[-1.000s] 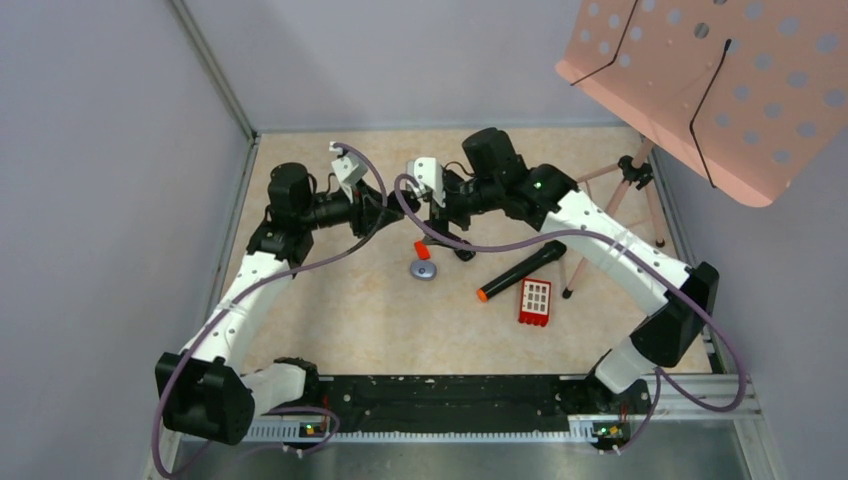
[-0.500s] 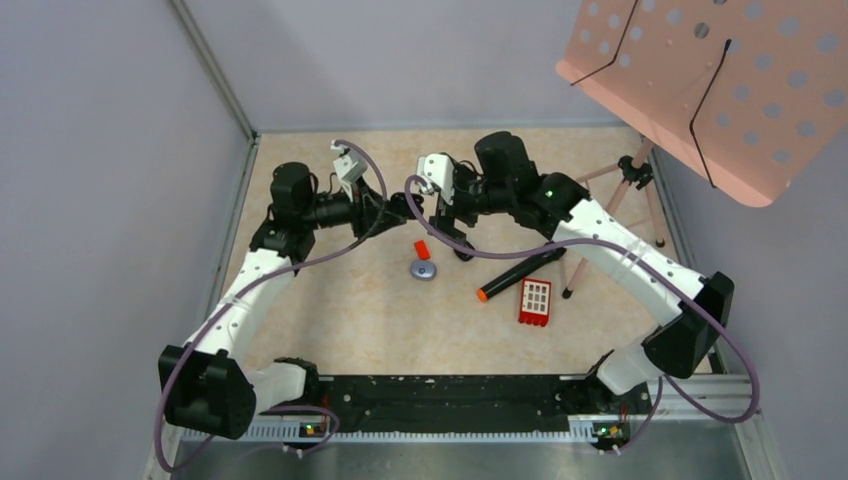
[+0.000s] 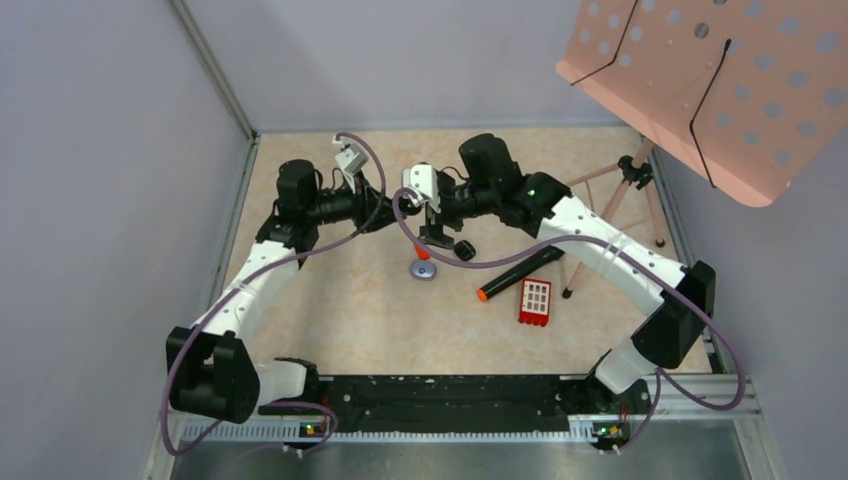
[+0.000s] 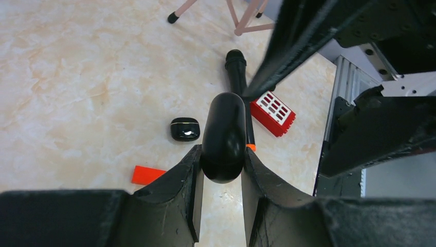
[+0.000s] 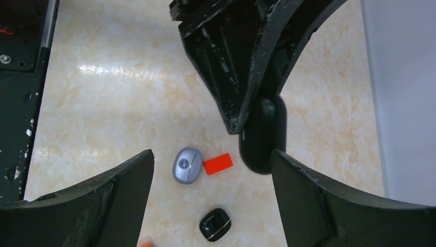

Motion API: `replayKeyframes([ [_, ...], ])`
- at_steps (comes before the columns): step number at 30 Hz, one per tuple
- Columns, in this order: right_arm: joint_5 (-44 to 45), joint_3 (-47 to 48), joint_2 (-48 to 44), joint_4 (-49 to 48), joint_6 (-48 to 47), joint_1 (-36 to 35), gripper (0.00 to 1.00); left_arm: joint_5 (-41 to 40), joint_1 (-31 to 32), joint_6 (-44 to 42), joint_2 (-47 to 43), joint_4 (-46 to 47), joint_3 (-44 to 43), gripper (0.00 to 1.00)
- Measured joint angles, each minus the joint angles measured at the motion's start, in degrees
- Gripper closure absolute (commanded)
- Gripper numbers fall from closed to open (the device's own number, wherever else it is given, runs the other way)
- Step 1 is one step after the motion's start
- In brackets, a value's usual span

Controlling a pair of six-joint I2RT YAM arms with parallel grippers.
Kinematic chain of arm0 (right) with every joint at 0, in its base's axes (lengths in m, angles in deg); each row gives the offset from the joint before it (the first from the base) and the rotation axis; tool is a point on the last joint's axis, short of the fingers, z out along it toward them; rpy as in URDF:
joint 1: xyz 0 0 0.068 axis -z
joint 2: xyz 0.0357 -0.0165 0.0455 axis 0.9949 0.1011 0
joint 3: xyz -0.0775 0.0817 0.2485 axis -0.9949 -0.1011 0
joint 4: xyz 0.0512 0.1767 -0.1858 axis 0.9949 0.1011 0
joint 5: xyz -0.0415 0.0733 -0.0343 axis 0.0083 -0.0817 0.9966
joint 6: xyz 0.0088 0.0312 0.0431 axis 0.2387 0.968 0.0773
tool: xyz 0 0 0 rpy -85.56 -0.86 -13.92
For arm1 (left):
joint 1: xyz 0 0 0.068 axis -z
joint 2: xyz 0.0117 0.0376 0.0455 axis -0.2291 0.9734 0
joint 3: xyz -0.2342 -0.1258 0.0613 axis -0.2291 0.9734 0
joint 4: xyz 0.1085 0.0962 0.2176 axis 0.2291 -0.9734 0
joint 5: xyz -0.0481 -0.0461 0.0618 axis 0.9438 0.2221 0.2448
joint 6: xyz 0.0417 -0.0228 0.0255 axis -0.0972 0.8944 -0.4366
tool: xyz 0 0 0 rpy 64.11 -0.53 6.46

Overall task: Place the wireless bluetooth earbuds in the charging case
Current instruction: Close the charging case, then place the charging case at the center of the board.

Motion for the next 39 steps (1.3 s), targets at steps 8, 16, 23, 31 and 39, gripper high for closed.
replayKeyframes([
  [8, 6.1, -4.6, -5.3, -0.7, 0.7, 0.0, 0.18, -1.9, -1.4, 4.2, 0.9, 2.4, 0.0, 1.00],
  [16, 9.7, -10.1, -8.9, -3.9, 12.0, 6.0, 0.16, -6.9, -1.5, -0.3, 7.0, -11.6, 0.2, 1.00],
  [23, 14.2, -17.0, -10.8, -1.6, 20.7, 7.5, 0.02, -12.8, -2.8, 2.8, 18.0, -18.8, 4.3, 1.00],
  [31, 17.3, -17.1, -10.8, 0.3, 25.7, 8.5, 0.01, -18.7, -4.6, 6.0, 24.4, -22.5, 3.0, 0.67],
  [39, 26.4, -13.8, -9.3, 1.4, 30.4, 8.6, 0.01, -28.6, -4.6, 5.0, 25.0, -30.0, -2.6, 0.31],
])
